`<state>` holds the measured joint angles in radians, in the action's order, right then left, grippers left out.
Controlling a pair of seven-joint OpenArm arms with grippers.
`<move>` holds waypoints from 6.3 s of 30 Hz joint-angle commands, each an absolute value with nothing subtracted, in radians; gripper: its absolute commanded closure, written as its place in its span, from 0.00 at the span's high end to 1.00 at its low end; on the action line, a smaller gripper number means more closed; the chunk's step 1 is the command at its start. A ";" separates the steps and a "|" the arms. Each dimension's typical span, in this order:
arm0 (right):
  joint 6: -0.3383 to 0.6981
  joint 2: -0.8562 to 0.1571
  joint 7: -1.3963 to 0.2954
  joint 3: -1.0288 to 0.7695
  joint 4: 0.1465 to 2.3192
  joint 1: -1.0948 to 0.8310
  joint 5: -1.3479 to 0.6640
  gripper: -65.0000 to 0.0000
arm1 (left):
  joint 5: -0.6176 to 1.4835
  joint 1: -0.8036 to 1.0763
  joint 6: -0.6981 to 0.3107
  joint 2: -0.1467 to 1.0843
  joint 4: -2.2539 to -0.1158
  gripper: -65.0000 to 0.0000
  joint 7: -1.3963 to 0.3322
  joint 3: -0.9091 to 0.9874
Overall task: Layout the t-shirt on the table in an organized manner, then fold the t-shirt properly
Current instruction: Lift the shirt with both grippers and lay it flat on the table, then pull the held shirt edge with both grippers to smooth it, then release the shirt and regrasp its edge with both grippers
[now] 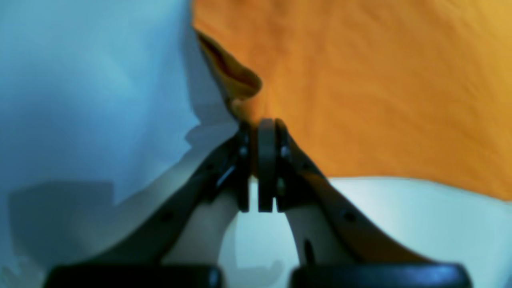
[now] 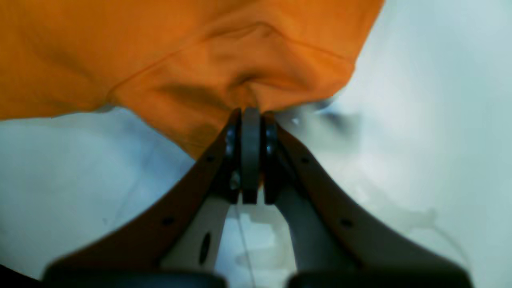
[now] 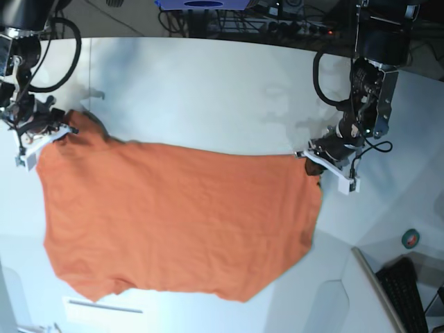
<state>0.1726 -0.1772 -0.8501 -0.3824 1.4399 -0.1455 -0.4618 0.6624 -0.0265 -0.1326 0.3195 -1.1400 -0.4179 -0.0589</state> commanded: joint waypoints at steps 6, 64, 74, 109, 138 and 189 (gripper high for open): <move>0.176 -0.177 -0.901 -0.392 1.572 -0.202 -0.464 0.00 | 0.670 0.050 -0.139 0.332 -1.239 0.00 -0.407 -0.053; 0.170 -0.185 -0.952 -0.383 1.337 0.108 -0.390 0.00 | 0.668 -0.082 -0.139 0.274 -1.236 0.00 -0.634 0.136; 0.168 -0.186 -0.837 -0.298 1.187 0.191 -0.352 0.00 | 0.668 -0.117 -0.139 0.271 -1.109 0.00 -0.527 0.136; 0.168 -0.183 -0.842 -0.292 1.153 0.259 -0.351 0.00 | 0.667 -0.162 -0.137 0.229 -1.106 0.00 -0.487 0.170; 0.173 -0.051 -0.928 -0.565 1.612 0.025 -0.355 0.55 | 0.684 -0.050 -0.142 0.183 -1.280 0.95 -0.493 0.412; 0.177 -0.050 -0.727 -0.834 1.006 0.048 -0.634 0.50 | 0.825 -0.084 -0.143 0.153 -0.963 0.88 -0.487 0.401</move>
<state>0.2096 -0.0544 -0.6865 -0.8341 1.0122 0.0544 -0.6735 0.8356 -0.0830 -0.1616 0.1524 -0.9634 -0.4561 0.4042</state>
